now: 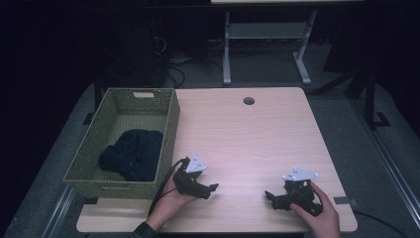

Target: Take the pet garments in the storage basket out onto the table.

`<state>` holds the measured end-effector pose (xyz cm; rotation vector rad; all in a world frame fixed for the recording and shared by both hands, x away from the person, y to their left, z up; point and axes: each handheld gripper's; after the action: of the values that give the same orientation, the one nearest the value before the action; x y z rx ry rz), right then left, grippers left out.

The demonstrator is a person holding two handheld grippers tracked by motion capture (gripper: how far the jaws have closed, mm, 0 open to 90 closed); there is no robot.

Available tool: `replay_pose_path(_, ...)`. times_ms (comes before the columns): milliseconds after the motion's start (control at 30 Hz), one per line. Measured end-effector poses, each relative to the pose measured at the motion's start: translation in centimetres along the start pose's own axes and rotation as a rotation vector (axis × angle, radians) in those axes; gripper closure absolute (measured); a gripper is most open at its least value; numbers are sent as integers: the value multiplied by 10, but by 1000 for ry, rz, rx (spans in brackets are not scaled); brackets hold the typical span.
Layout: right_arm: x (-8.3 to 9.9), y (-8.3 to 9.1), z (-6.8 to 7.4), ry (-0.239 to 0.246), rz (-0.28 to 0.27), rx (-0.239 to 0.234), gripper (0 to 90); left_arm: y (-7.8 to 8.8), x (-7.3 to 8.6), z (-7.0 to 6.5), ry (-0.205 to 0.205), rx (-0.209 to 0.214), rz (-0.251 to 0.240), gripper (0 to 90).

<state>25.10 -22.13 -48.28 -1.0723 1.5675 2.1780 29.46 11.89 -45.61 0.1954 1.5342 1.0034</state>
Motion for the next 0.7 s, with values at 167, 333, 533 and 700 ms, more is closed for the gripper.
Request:
replay_pose_path(167,0,0,0,-1,1,0,4,2,-2,0,-7,0,1,129)
replay_pose_path(333,0,0,0,-1,0,0,4,5,-5,3,-5,-8,-14,130)
replay_pose_path(533,0,0,0,0,0,0,4,7,-9,4,-16,-7,-21,130)
replay_pose_path(700,0,0,0,0,1,1,4,8,-12,6,-14,-2,-25,130)
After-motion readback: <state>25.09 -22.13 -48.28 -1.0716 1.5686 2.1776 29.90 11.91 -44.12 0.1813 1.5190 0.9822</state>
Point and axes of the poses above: each handheld gripper's, and its own axes: y roughly backward along the jaws, x roughly out of its underside, z roughly to its left, and after that the axes turned 10 degrees about -y, right-handed
